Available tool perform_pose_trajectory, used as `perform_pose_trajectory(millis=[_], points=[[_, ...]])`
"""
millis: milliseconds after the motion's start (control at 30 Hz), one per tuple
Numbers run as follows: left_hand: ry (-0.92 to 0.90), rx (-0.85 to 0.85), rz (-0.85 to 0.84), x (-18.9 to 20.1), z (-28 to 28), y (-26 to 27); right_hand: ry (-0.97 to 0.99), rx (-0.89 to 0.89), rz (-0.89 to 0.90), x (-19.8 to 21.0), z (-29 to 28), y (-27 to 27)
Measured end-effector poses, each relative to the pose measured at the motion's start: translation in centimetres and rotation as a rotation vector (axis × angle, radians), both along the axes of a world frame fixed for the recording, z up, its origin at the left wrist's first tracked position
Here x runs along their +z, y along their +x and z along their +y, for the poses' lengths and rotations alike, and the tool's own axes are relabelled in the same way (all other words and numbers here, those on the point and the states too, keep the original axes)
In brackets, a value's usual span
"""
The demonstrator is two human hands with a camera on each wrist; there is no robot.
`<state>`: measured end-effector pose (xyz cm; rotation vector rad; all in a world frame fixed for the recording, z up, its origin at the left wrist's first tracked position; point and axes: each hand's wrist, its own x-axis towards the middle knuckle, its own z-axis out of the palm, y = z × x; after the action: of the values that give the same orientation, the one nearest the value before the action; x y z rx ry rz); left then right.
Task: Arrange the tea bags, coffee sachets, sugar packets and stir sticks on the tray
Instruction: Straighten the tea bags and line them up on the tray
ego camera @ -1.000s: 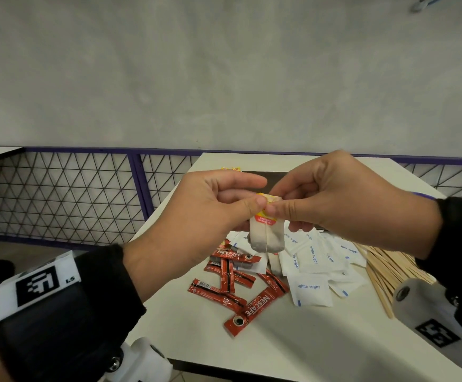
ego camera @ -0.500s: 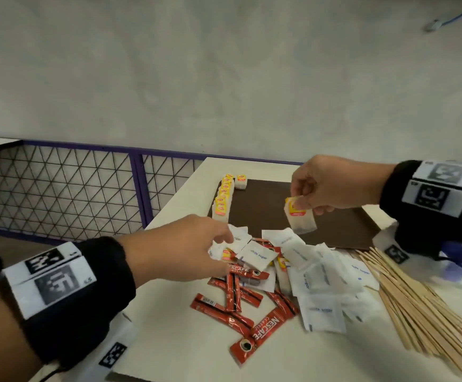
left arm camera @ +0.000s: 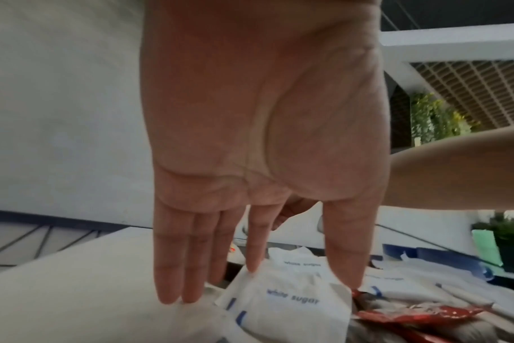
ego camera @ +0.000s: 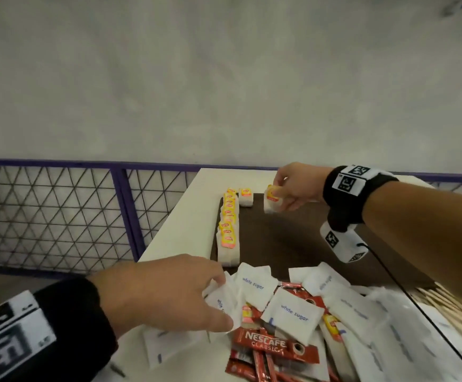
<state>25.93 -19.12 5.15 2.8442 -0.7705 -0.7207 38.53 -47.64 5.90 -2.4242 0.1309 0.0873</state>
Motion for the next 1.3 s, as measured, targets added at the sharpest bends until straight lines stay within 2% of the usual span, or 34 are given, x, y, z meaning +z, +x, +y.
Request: perform_pose_trajectory(millis=[167,433,700,1000,1300], points=[[-0.087,-0.026,-0.008,-1.0,0.3,0.8,-0.053,0.101,-0.013,-1.7,1.6,3.2],[-0.054,-0.077,-0.063,-2.5,0.8,0.9,-0.100,-0.007,-0.036,-2.6,2.8,6.1],[-0.073,-0.064,-0.047,-1.8,1.4,0.8,-0.139,-0.067,-0.009,-3.7,3.7,6.5],[-0.033,-0.064,-0.074,-1.5,1.0,0.8,-0.032,-0.136,0.030,-4.1,3.8,5.4],[-0.025,-0.065,-0.127,-1.6,0.8,1.2,0.094,-0.098,0.075,-4.1,4.2,4.8]])
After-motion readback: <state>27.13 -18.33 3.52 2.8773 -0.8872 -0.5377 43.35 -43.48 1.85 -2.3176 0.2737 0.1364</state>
